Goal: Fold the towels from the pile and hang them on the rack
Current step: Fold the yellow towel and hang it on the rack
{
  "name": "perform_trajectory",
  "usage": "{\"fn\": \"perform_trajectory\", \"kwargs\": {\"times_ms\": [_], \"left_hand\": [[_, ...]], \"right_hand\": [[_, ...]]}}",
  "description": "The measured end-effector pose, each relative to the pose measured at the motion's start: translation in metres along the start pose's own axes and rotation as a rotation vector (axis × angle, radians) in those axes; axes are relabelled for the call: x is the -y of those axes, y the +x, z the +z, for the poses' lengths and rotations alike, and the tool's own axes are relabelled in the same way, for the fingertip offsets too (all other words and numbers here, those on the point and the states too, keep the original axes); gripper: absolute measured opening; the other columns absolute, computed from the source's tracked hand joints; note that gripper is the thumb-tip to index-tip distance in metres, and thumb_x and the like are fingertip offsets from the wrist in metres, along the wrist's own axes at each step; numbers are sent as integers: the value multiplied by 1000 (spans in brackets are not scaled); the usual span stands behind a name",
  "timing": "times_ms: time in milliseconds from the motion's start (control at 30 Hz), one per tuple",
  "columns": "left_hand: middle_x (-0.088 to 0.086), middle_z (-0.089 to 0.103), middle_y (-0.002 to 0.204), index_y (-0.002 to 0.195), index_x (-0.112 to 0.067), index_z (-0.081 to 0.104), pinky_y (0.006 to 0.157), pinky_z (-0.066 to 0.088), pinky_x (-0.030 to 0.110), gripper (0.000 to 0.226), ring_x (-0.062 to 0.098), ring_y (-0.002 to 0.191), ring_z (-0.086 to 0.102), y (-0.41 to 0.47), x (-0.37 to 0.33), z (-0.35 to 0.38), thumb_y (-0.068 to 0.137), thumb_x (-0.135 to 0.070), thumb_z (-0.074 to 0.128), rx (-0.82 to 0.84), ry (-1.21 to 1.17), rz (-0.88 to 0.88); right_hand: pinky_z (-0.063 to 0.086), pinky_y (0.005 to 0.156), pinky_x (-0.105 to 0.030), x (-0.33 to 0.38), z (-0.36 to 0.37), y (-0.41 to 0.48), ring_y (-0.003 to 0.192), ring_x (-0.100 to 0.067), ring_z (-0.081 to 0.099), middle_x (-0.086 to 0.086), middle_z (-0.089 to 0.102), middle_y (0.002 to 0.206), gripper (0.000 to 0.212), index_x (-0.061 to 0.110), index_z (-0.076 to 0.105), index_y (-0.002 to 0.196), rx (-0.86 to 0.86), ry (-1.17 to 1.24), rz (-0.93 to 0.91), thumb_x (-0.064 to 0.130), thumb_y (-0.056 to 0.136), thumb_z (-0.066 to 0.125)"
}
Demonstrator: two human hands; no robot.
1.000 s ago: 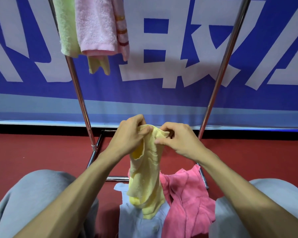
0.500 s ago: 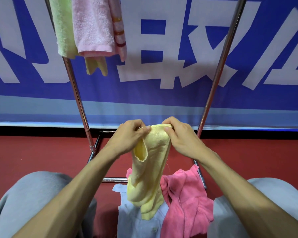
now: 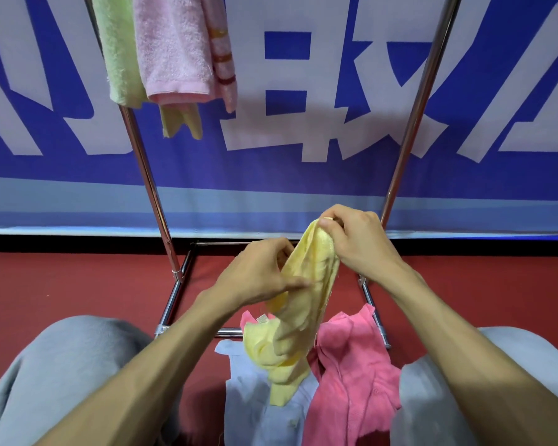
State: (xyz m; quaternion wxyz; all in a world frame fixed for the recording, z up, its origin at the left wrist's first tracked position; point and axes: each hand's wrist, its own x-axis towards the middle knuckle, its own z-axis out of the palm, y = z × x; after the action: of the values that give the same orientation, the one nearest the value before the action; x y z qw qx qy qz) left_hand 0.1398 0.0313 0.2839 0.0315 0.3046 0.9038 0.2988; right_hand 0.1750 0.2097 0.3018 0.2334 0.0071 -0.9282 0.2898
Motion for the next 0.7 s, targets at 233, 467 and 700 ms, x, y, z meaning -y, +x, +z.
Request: {"fn": "perform_trajectory", "kwargs": {"times_ms": [233, 467, 700], "left_hand": [[-11, 64, 73, 83, -23, 59, 63, 48, 31, 6, 13, 73, 60, 4, 6, -3, 85, -20, 54, -90, 34, -33], [-8, 65, 91, 95, -22, 54, 83, 24, 34, 24, 14, 97, 51, 7, 0, 3, 93, -45, 48, -20, 40, -57], [-6, 53, 63, 69, -21, 48, 58, 36, 36, 34, 22, 66, 49, 11, -1, 14, 79, -45, 70, -98, -33, -29]], "right_hand": [[40, 71, -23, -10, -11, 6, 75, -18, 61, -5, 70, 78, 19, 8, 69, 89, -129, 76, 154, 24, 91, 57], [48, 66, -25, -10, -10, 10, 66, -6, 62, 7, 68, 66, 20, 13, 67, 81, -134, 401, 254, 26, 92, 57], [43, 56, -12, -2, -8, 11, 55, 2, 55, 5, 61, 62, 22, 1, 66, 89, -128, 604, 277, 18, 95, 55]]}}
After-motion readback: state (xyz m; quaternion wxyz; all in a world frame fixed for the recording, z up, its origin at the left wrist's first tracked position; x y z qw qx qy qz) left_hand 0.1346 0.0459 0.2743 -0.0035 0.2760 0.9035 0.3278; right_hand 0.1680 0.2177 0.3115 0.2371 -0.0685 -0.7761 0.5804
